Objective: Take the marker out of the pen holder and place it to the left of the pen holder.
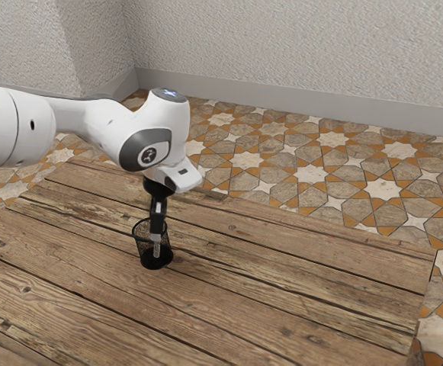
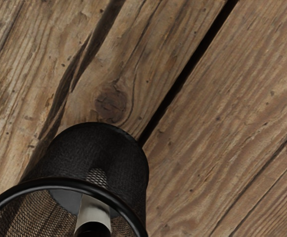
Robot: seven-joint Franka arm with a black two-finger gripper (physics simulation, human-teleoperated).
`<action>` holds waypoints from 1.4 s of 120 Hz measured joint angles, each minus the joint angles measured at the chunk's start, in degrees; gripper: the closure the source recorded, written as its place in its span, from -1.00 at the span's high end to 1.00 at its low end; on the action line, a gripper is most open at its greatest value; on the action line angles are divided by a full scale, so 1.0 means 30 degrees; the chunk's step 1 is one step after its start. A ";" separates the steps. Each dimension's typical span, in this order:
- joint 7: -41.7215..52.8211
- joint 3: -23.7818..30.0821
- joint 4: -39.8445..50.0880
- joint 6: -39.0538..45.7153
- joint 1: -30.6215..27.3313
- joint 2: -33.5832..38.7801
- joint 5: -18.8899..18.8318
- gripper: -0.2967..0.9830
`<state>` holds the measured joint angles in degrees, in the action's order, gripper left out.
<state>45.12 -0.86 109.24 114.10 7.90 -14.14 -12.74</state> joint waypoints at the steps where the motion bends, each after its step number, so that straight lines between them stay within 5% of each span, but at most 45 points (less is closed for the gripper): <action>1: 0.0055 -0.0001 0.0001 0.0021 0.0001 0.0002 -0.0004 0.35; 78: 0.2789 -0.0268 0.0497 0.1676 0.0182 -0.0016 -0.1233 -0.02; 168: 0.3575 -0.0415 0.0666 0.2435 0.0385 -0.0031 -0.1271 -0.31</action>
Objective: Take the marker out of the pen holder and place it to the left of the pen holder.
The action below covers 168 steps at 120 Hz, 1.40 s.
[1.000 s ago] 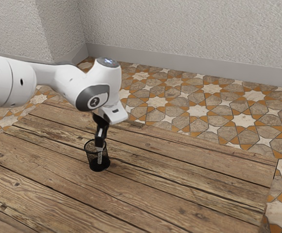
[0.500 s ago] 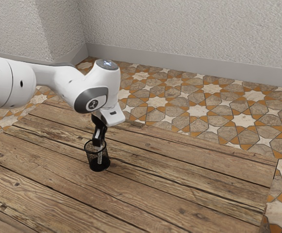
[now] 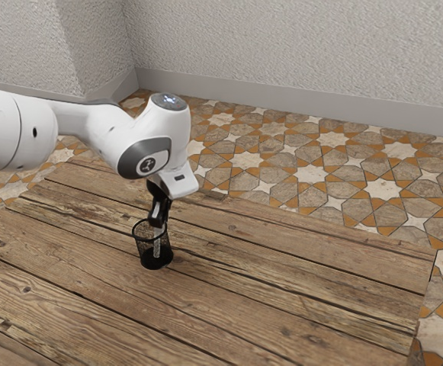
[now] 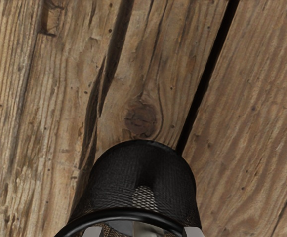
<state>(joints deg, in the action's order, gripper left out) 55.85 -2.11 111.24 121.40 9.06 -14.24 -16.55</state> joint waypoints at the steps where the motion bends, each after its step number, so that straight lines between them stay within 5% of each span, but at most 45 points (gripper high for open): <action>1: 0.0003 0.0000 0.0007 0.0004 0.0000 -0.0002 0.0003 -0.32; 76: -0.0237 0.0000 0.0257 0.0139 -0.0126 0.0185 0.0066 -0.64; 131: -0.2273 0.0041 0.1055 -0.2925 -0.1295 0.6644 -0.0073 -0.69; 168: -0.5082 -0.1363 -0.1044 -0.8677 -0.5357 0.0453 -0.0748 -0.65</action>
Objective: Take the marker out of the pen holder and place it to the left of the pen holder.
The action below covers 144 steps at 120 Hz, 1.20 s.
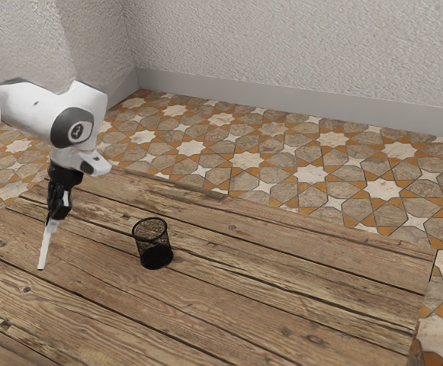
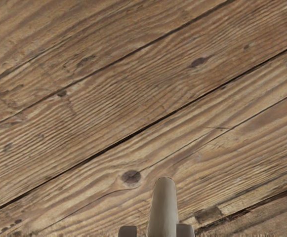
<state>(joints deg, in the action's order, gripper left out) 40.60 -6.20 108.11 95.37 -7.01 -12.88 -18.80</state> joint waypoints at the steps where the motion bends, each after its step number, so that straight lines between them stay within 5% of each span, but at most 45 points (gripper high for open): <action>1: -0.0058 -0.0085 -0.0110 -0.0141 0.0019 -0.0260 -0.0022 -0.65; 46: -0.1900 -0.1102 -0.1558 -0.3149 -0.0082 -0.4676 -0.0206 -0.64; 68: -0.2436 -0.1081 -0.1575 -0.3548 -0.0055 -0.4398 0.0133 -0.05; 100: -0.3917 -0.0628 -0.0979 -0.2465 0.0956 0.2245 0.1203 0.37; 112: -0.4687 -0.0399 -0.0781 -0.0978 0.1716 0.4448 0.3127 0.43; 144: -0.6144 -0.0138 -0.0957 0.1307 0.2682 0.5504 0.5636 0.51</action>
<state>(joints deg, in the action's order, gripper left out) 22.17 -6.61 105.24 99.29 1.03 3.63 -1.89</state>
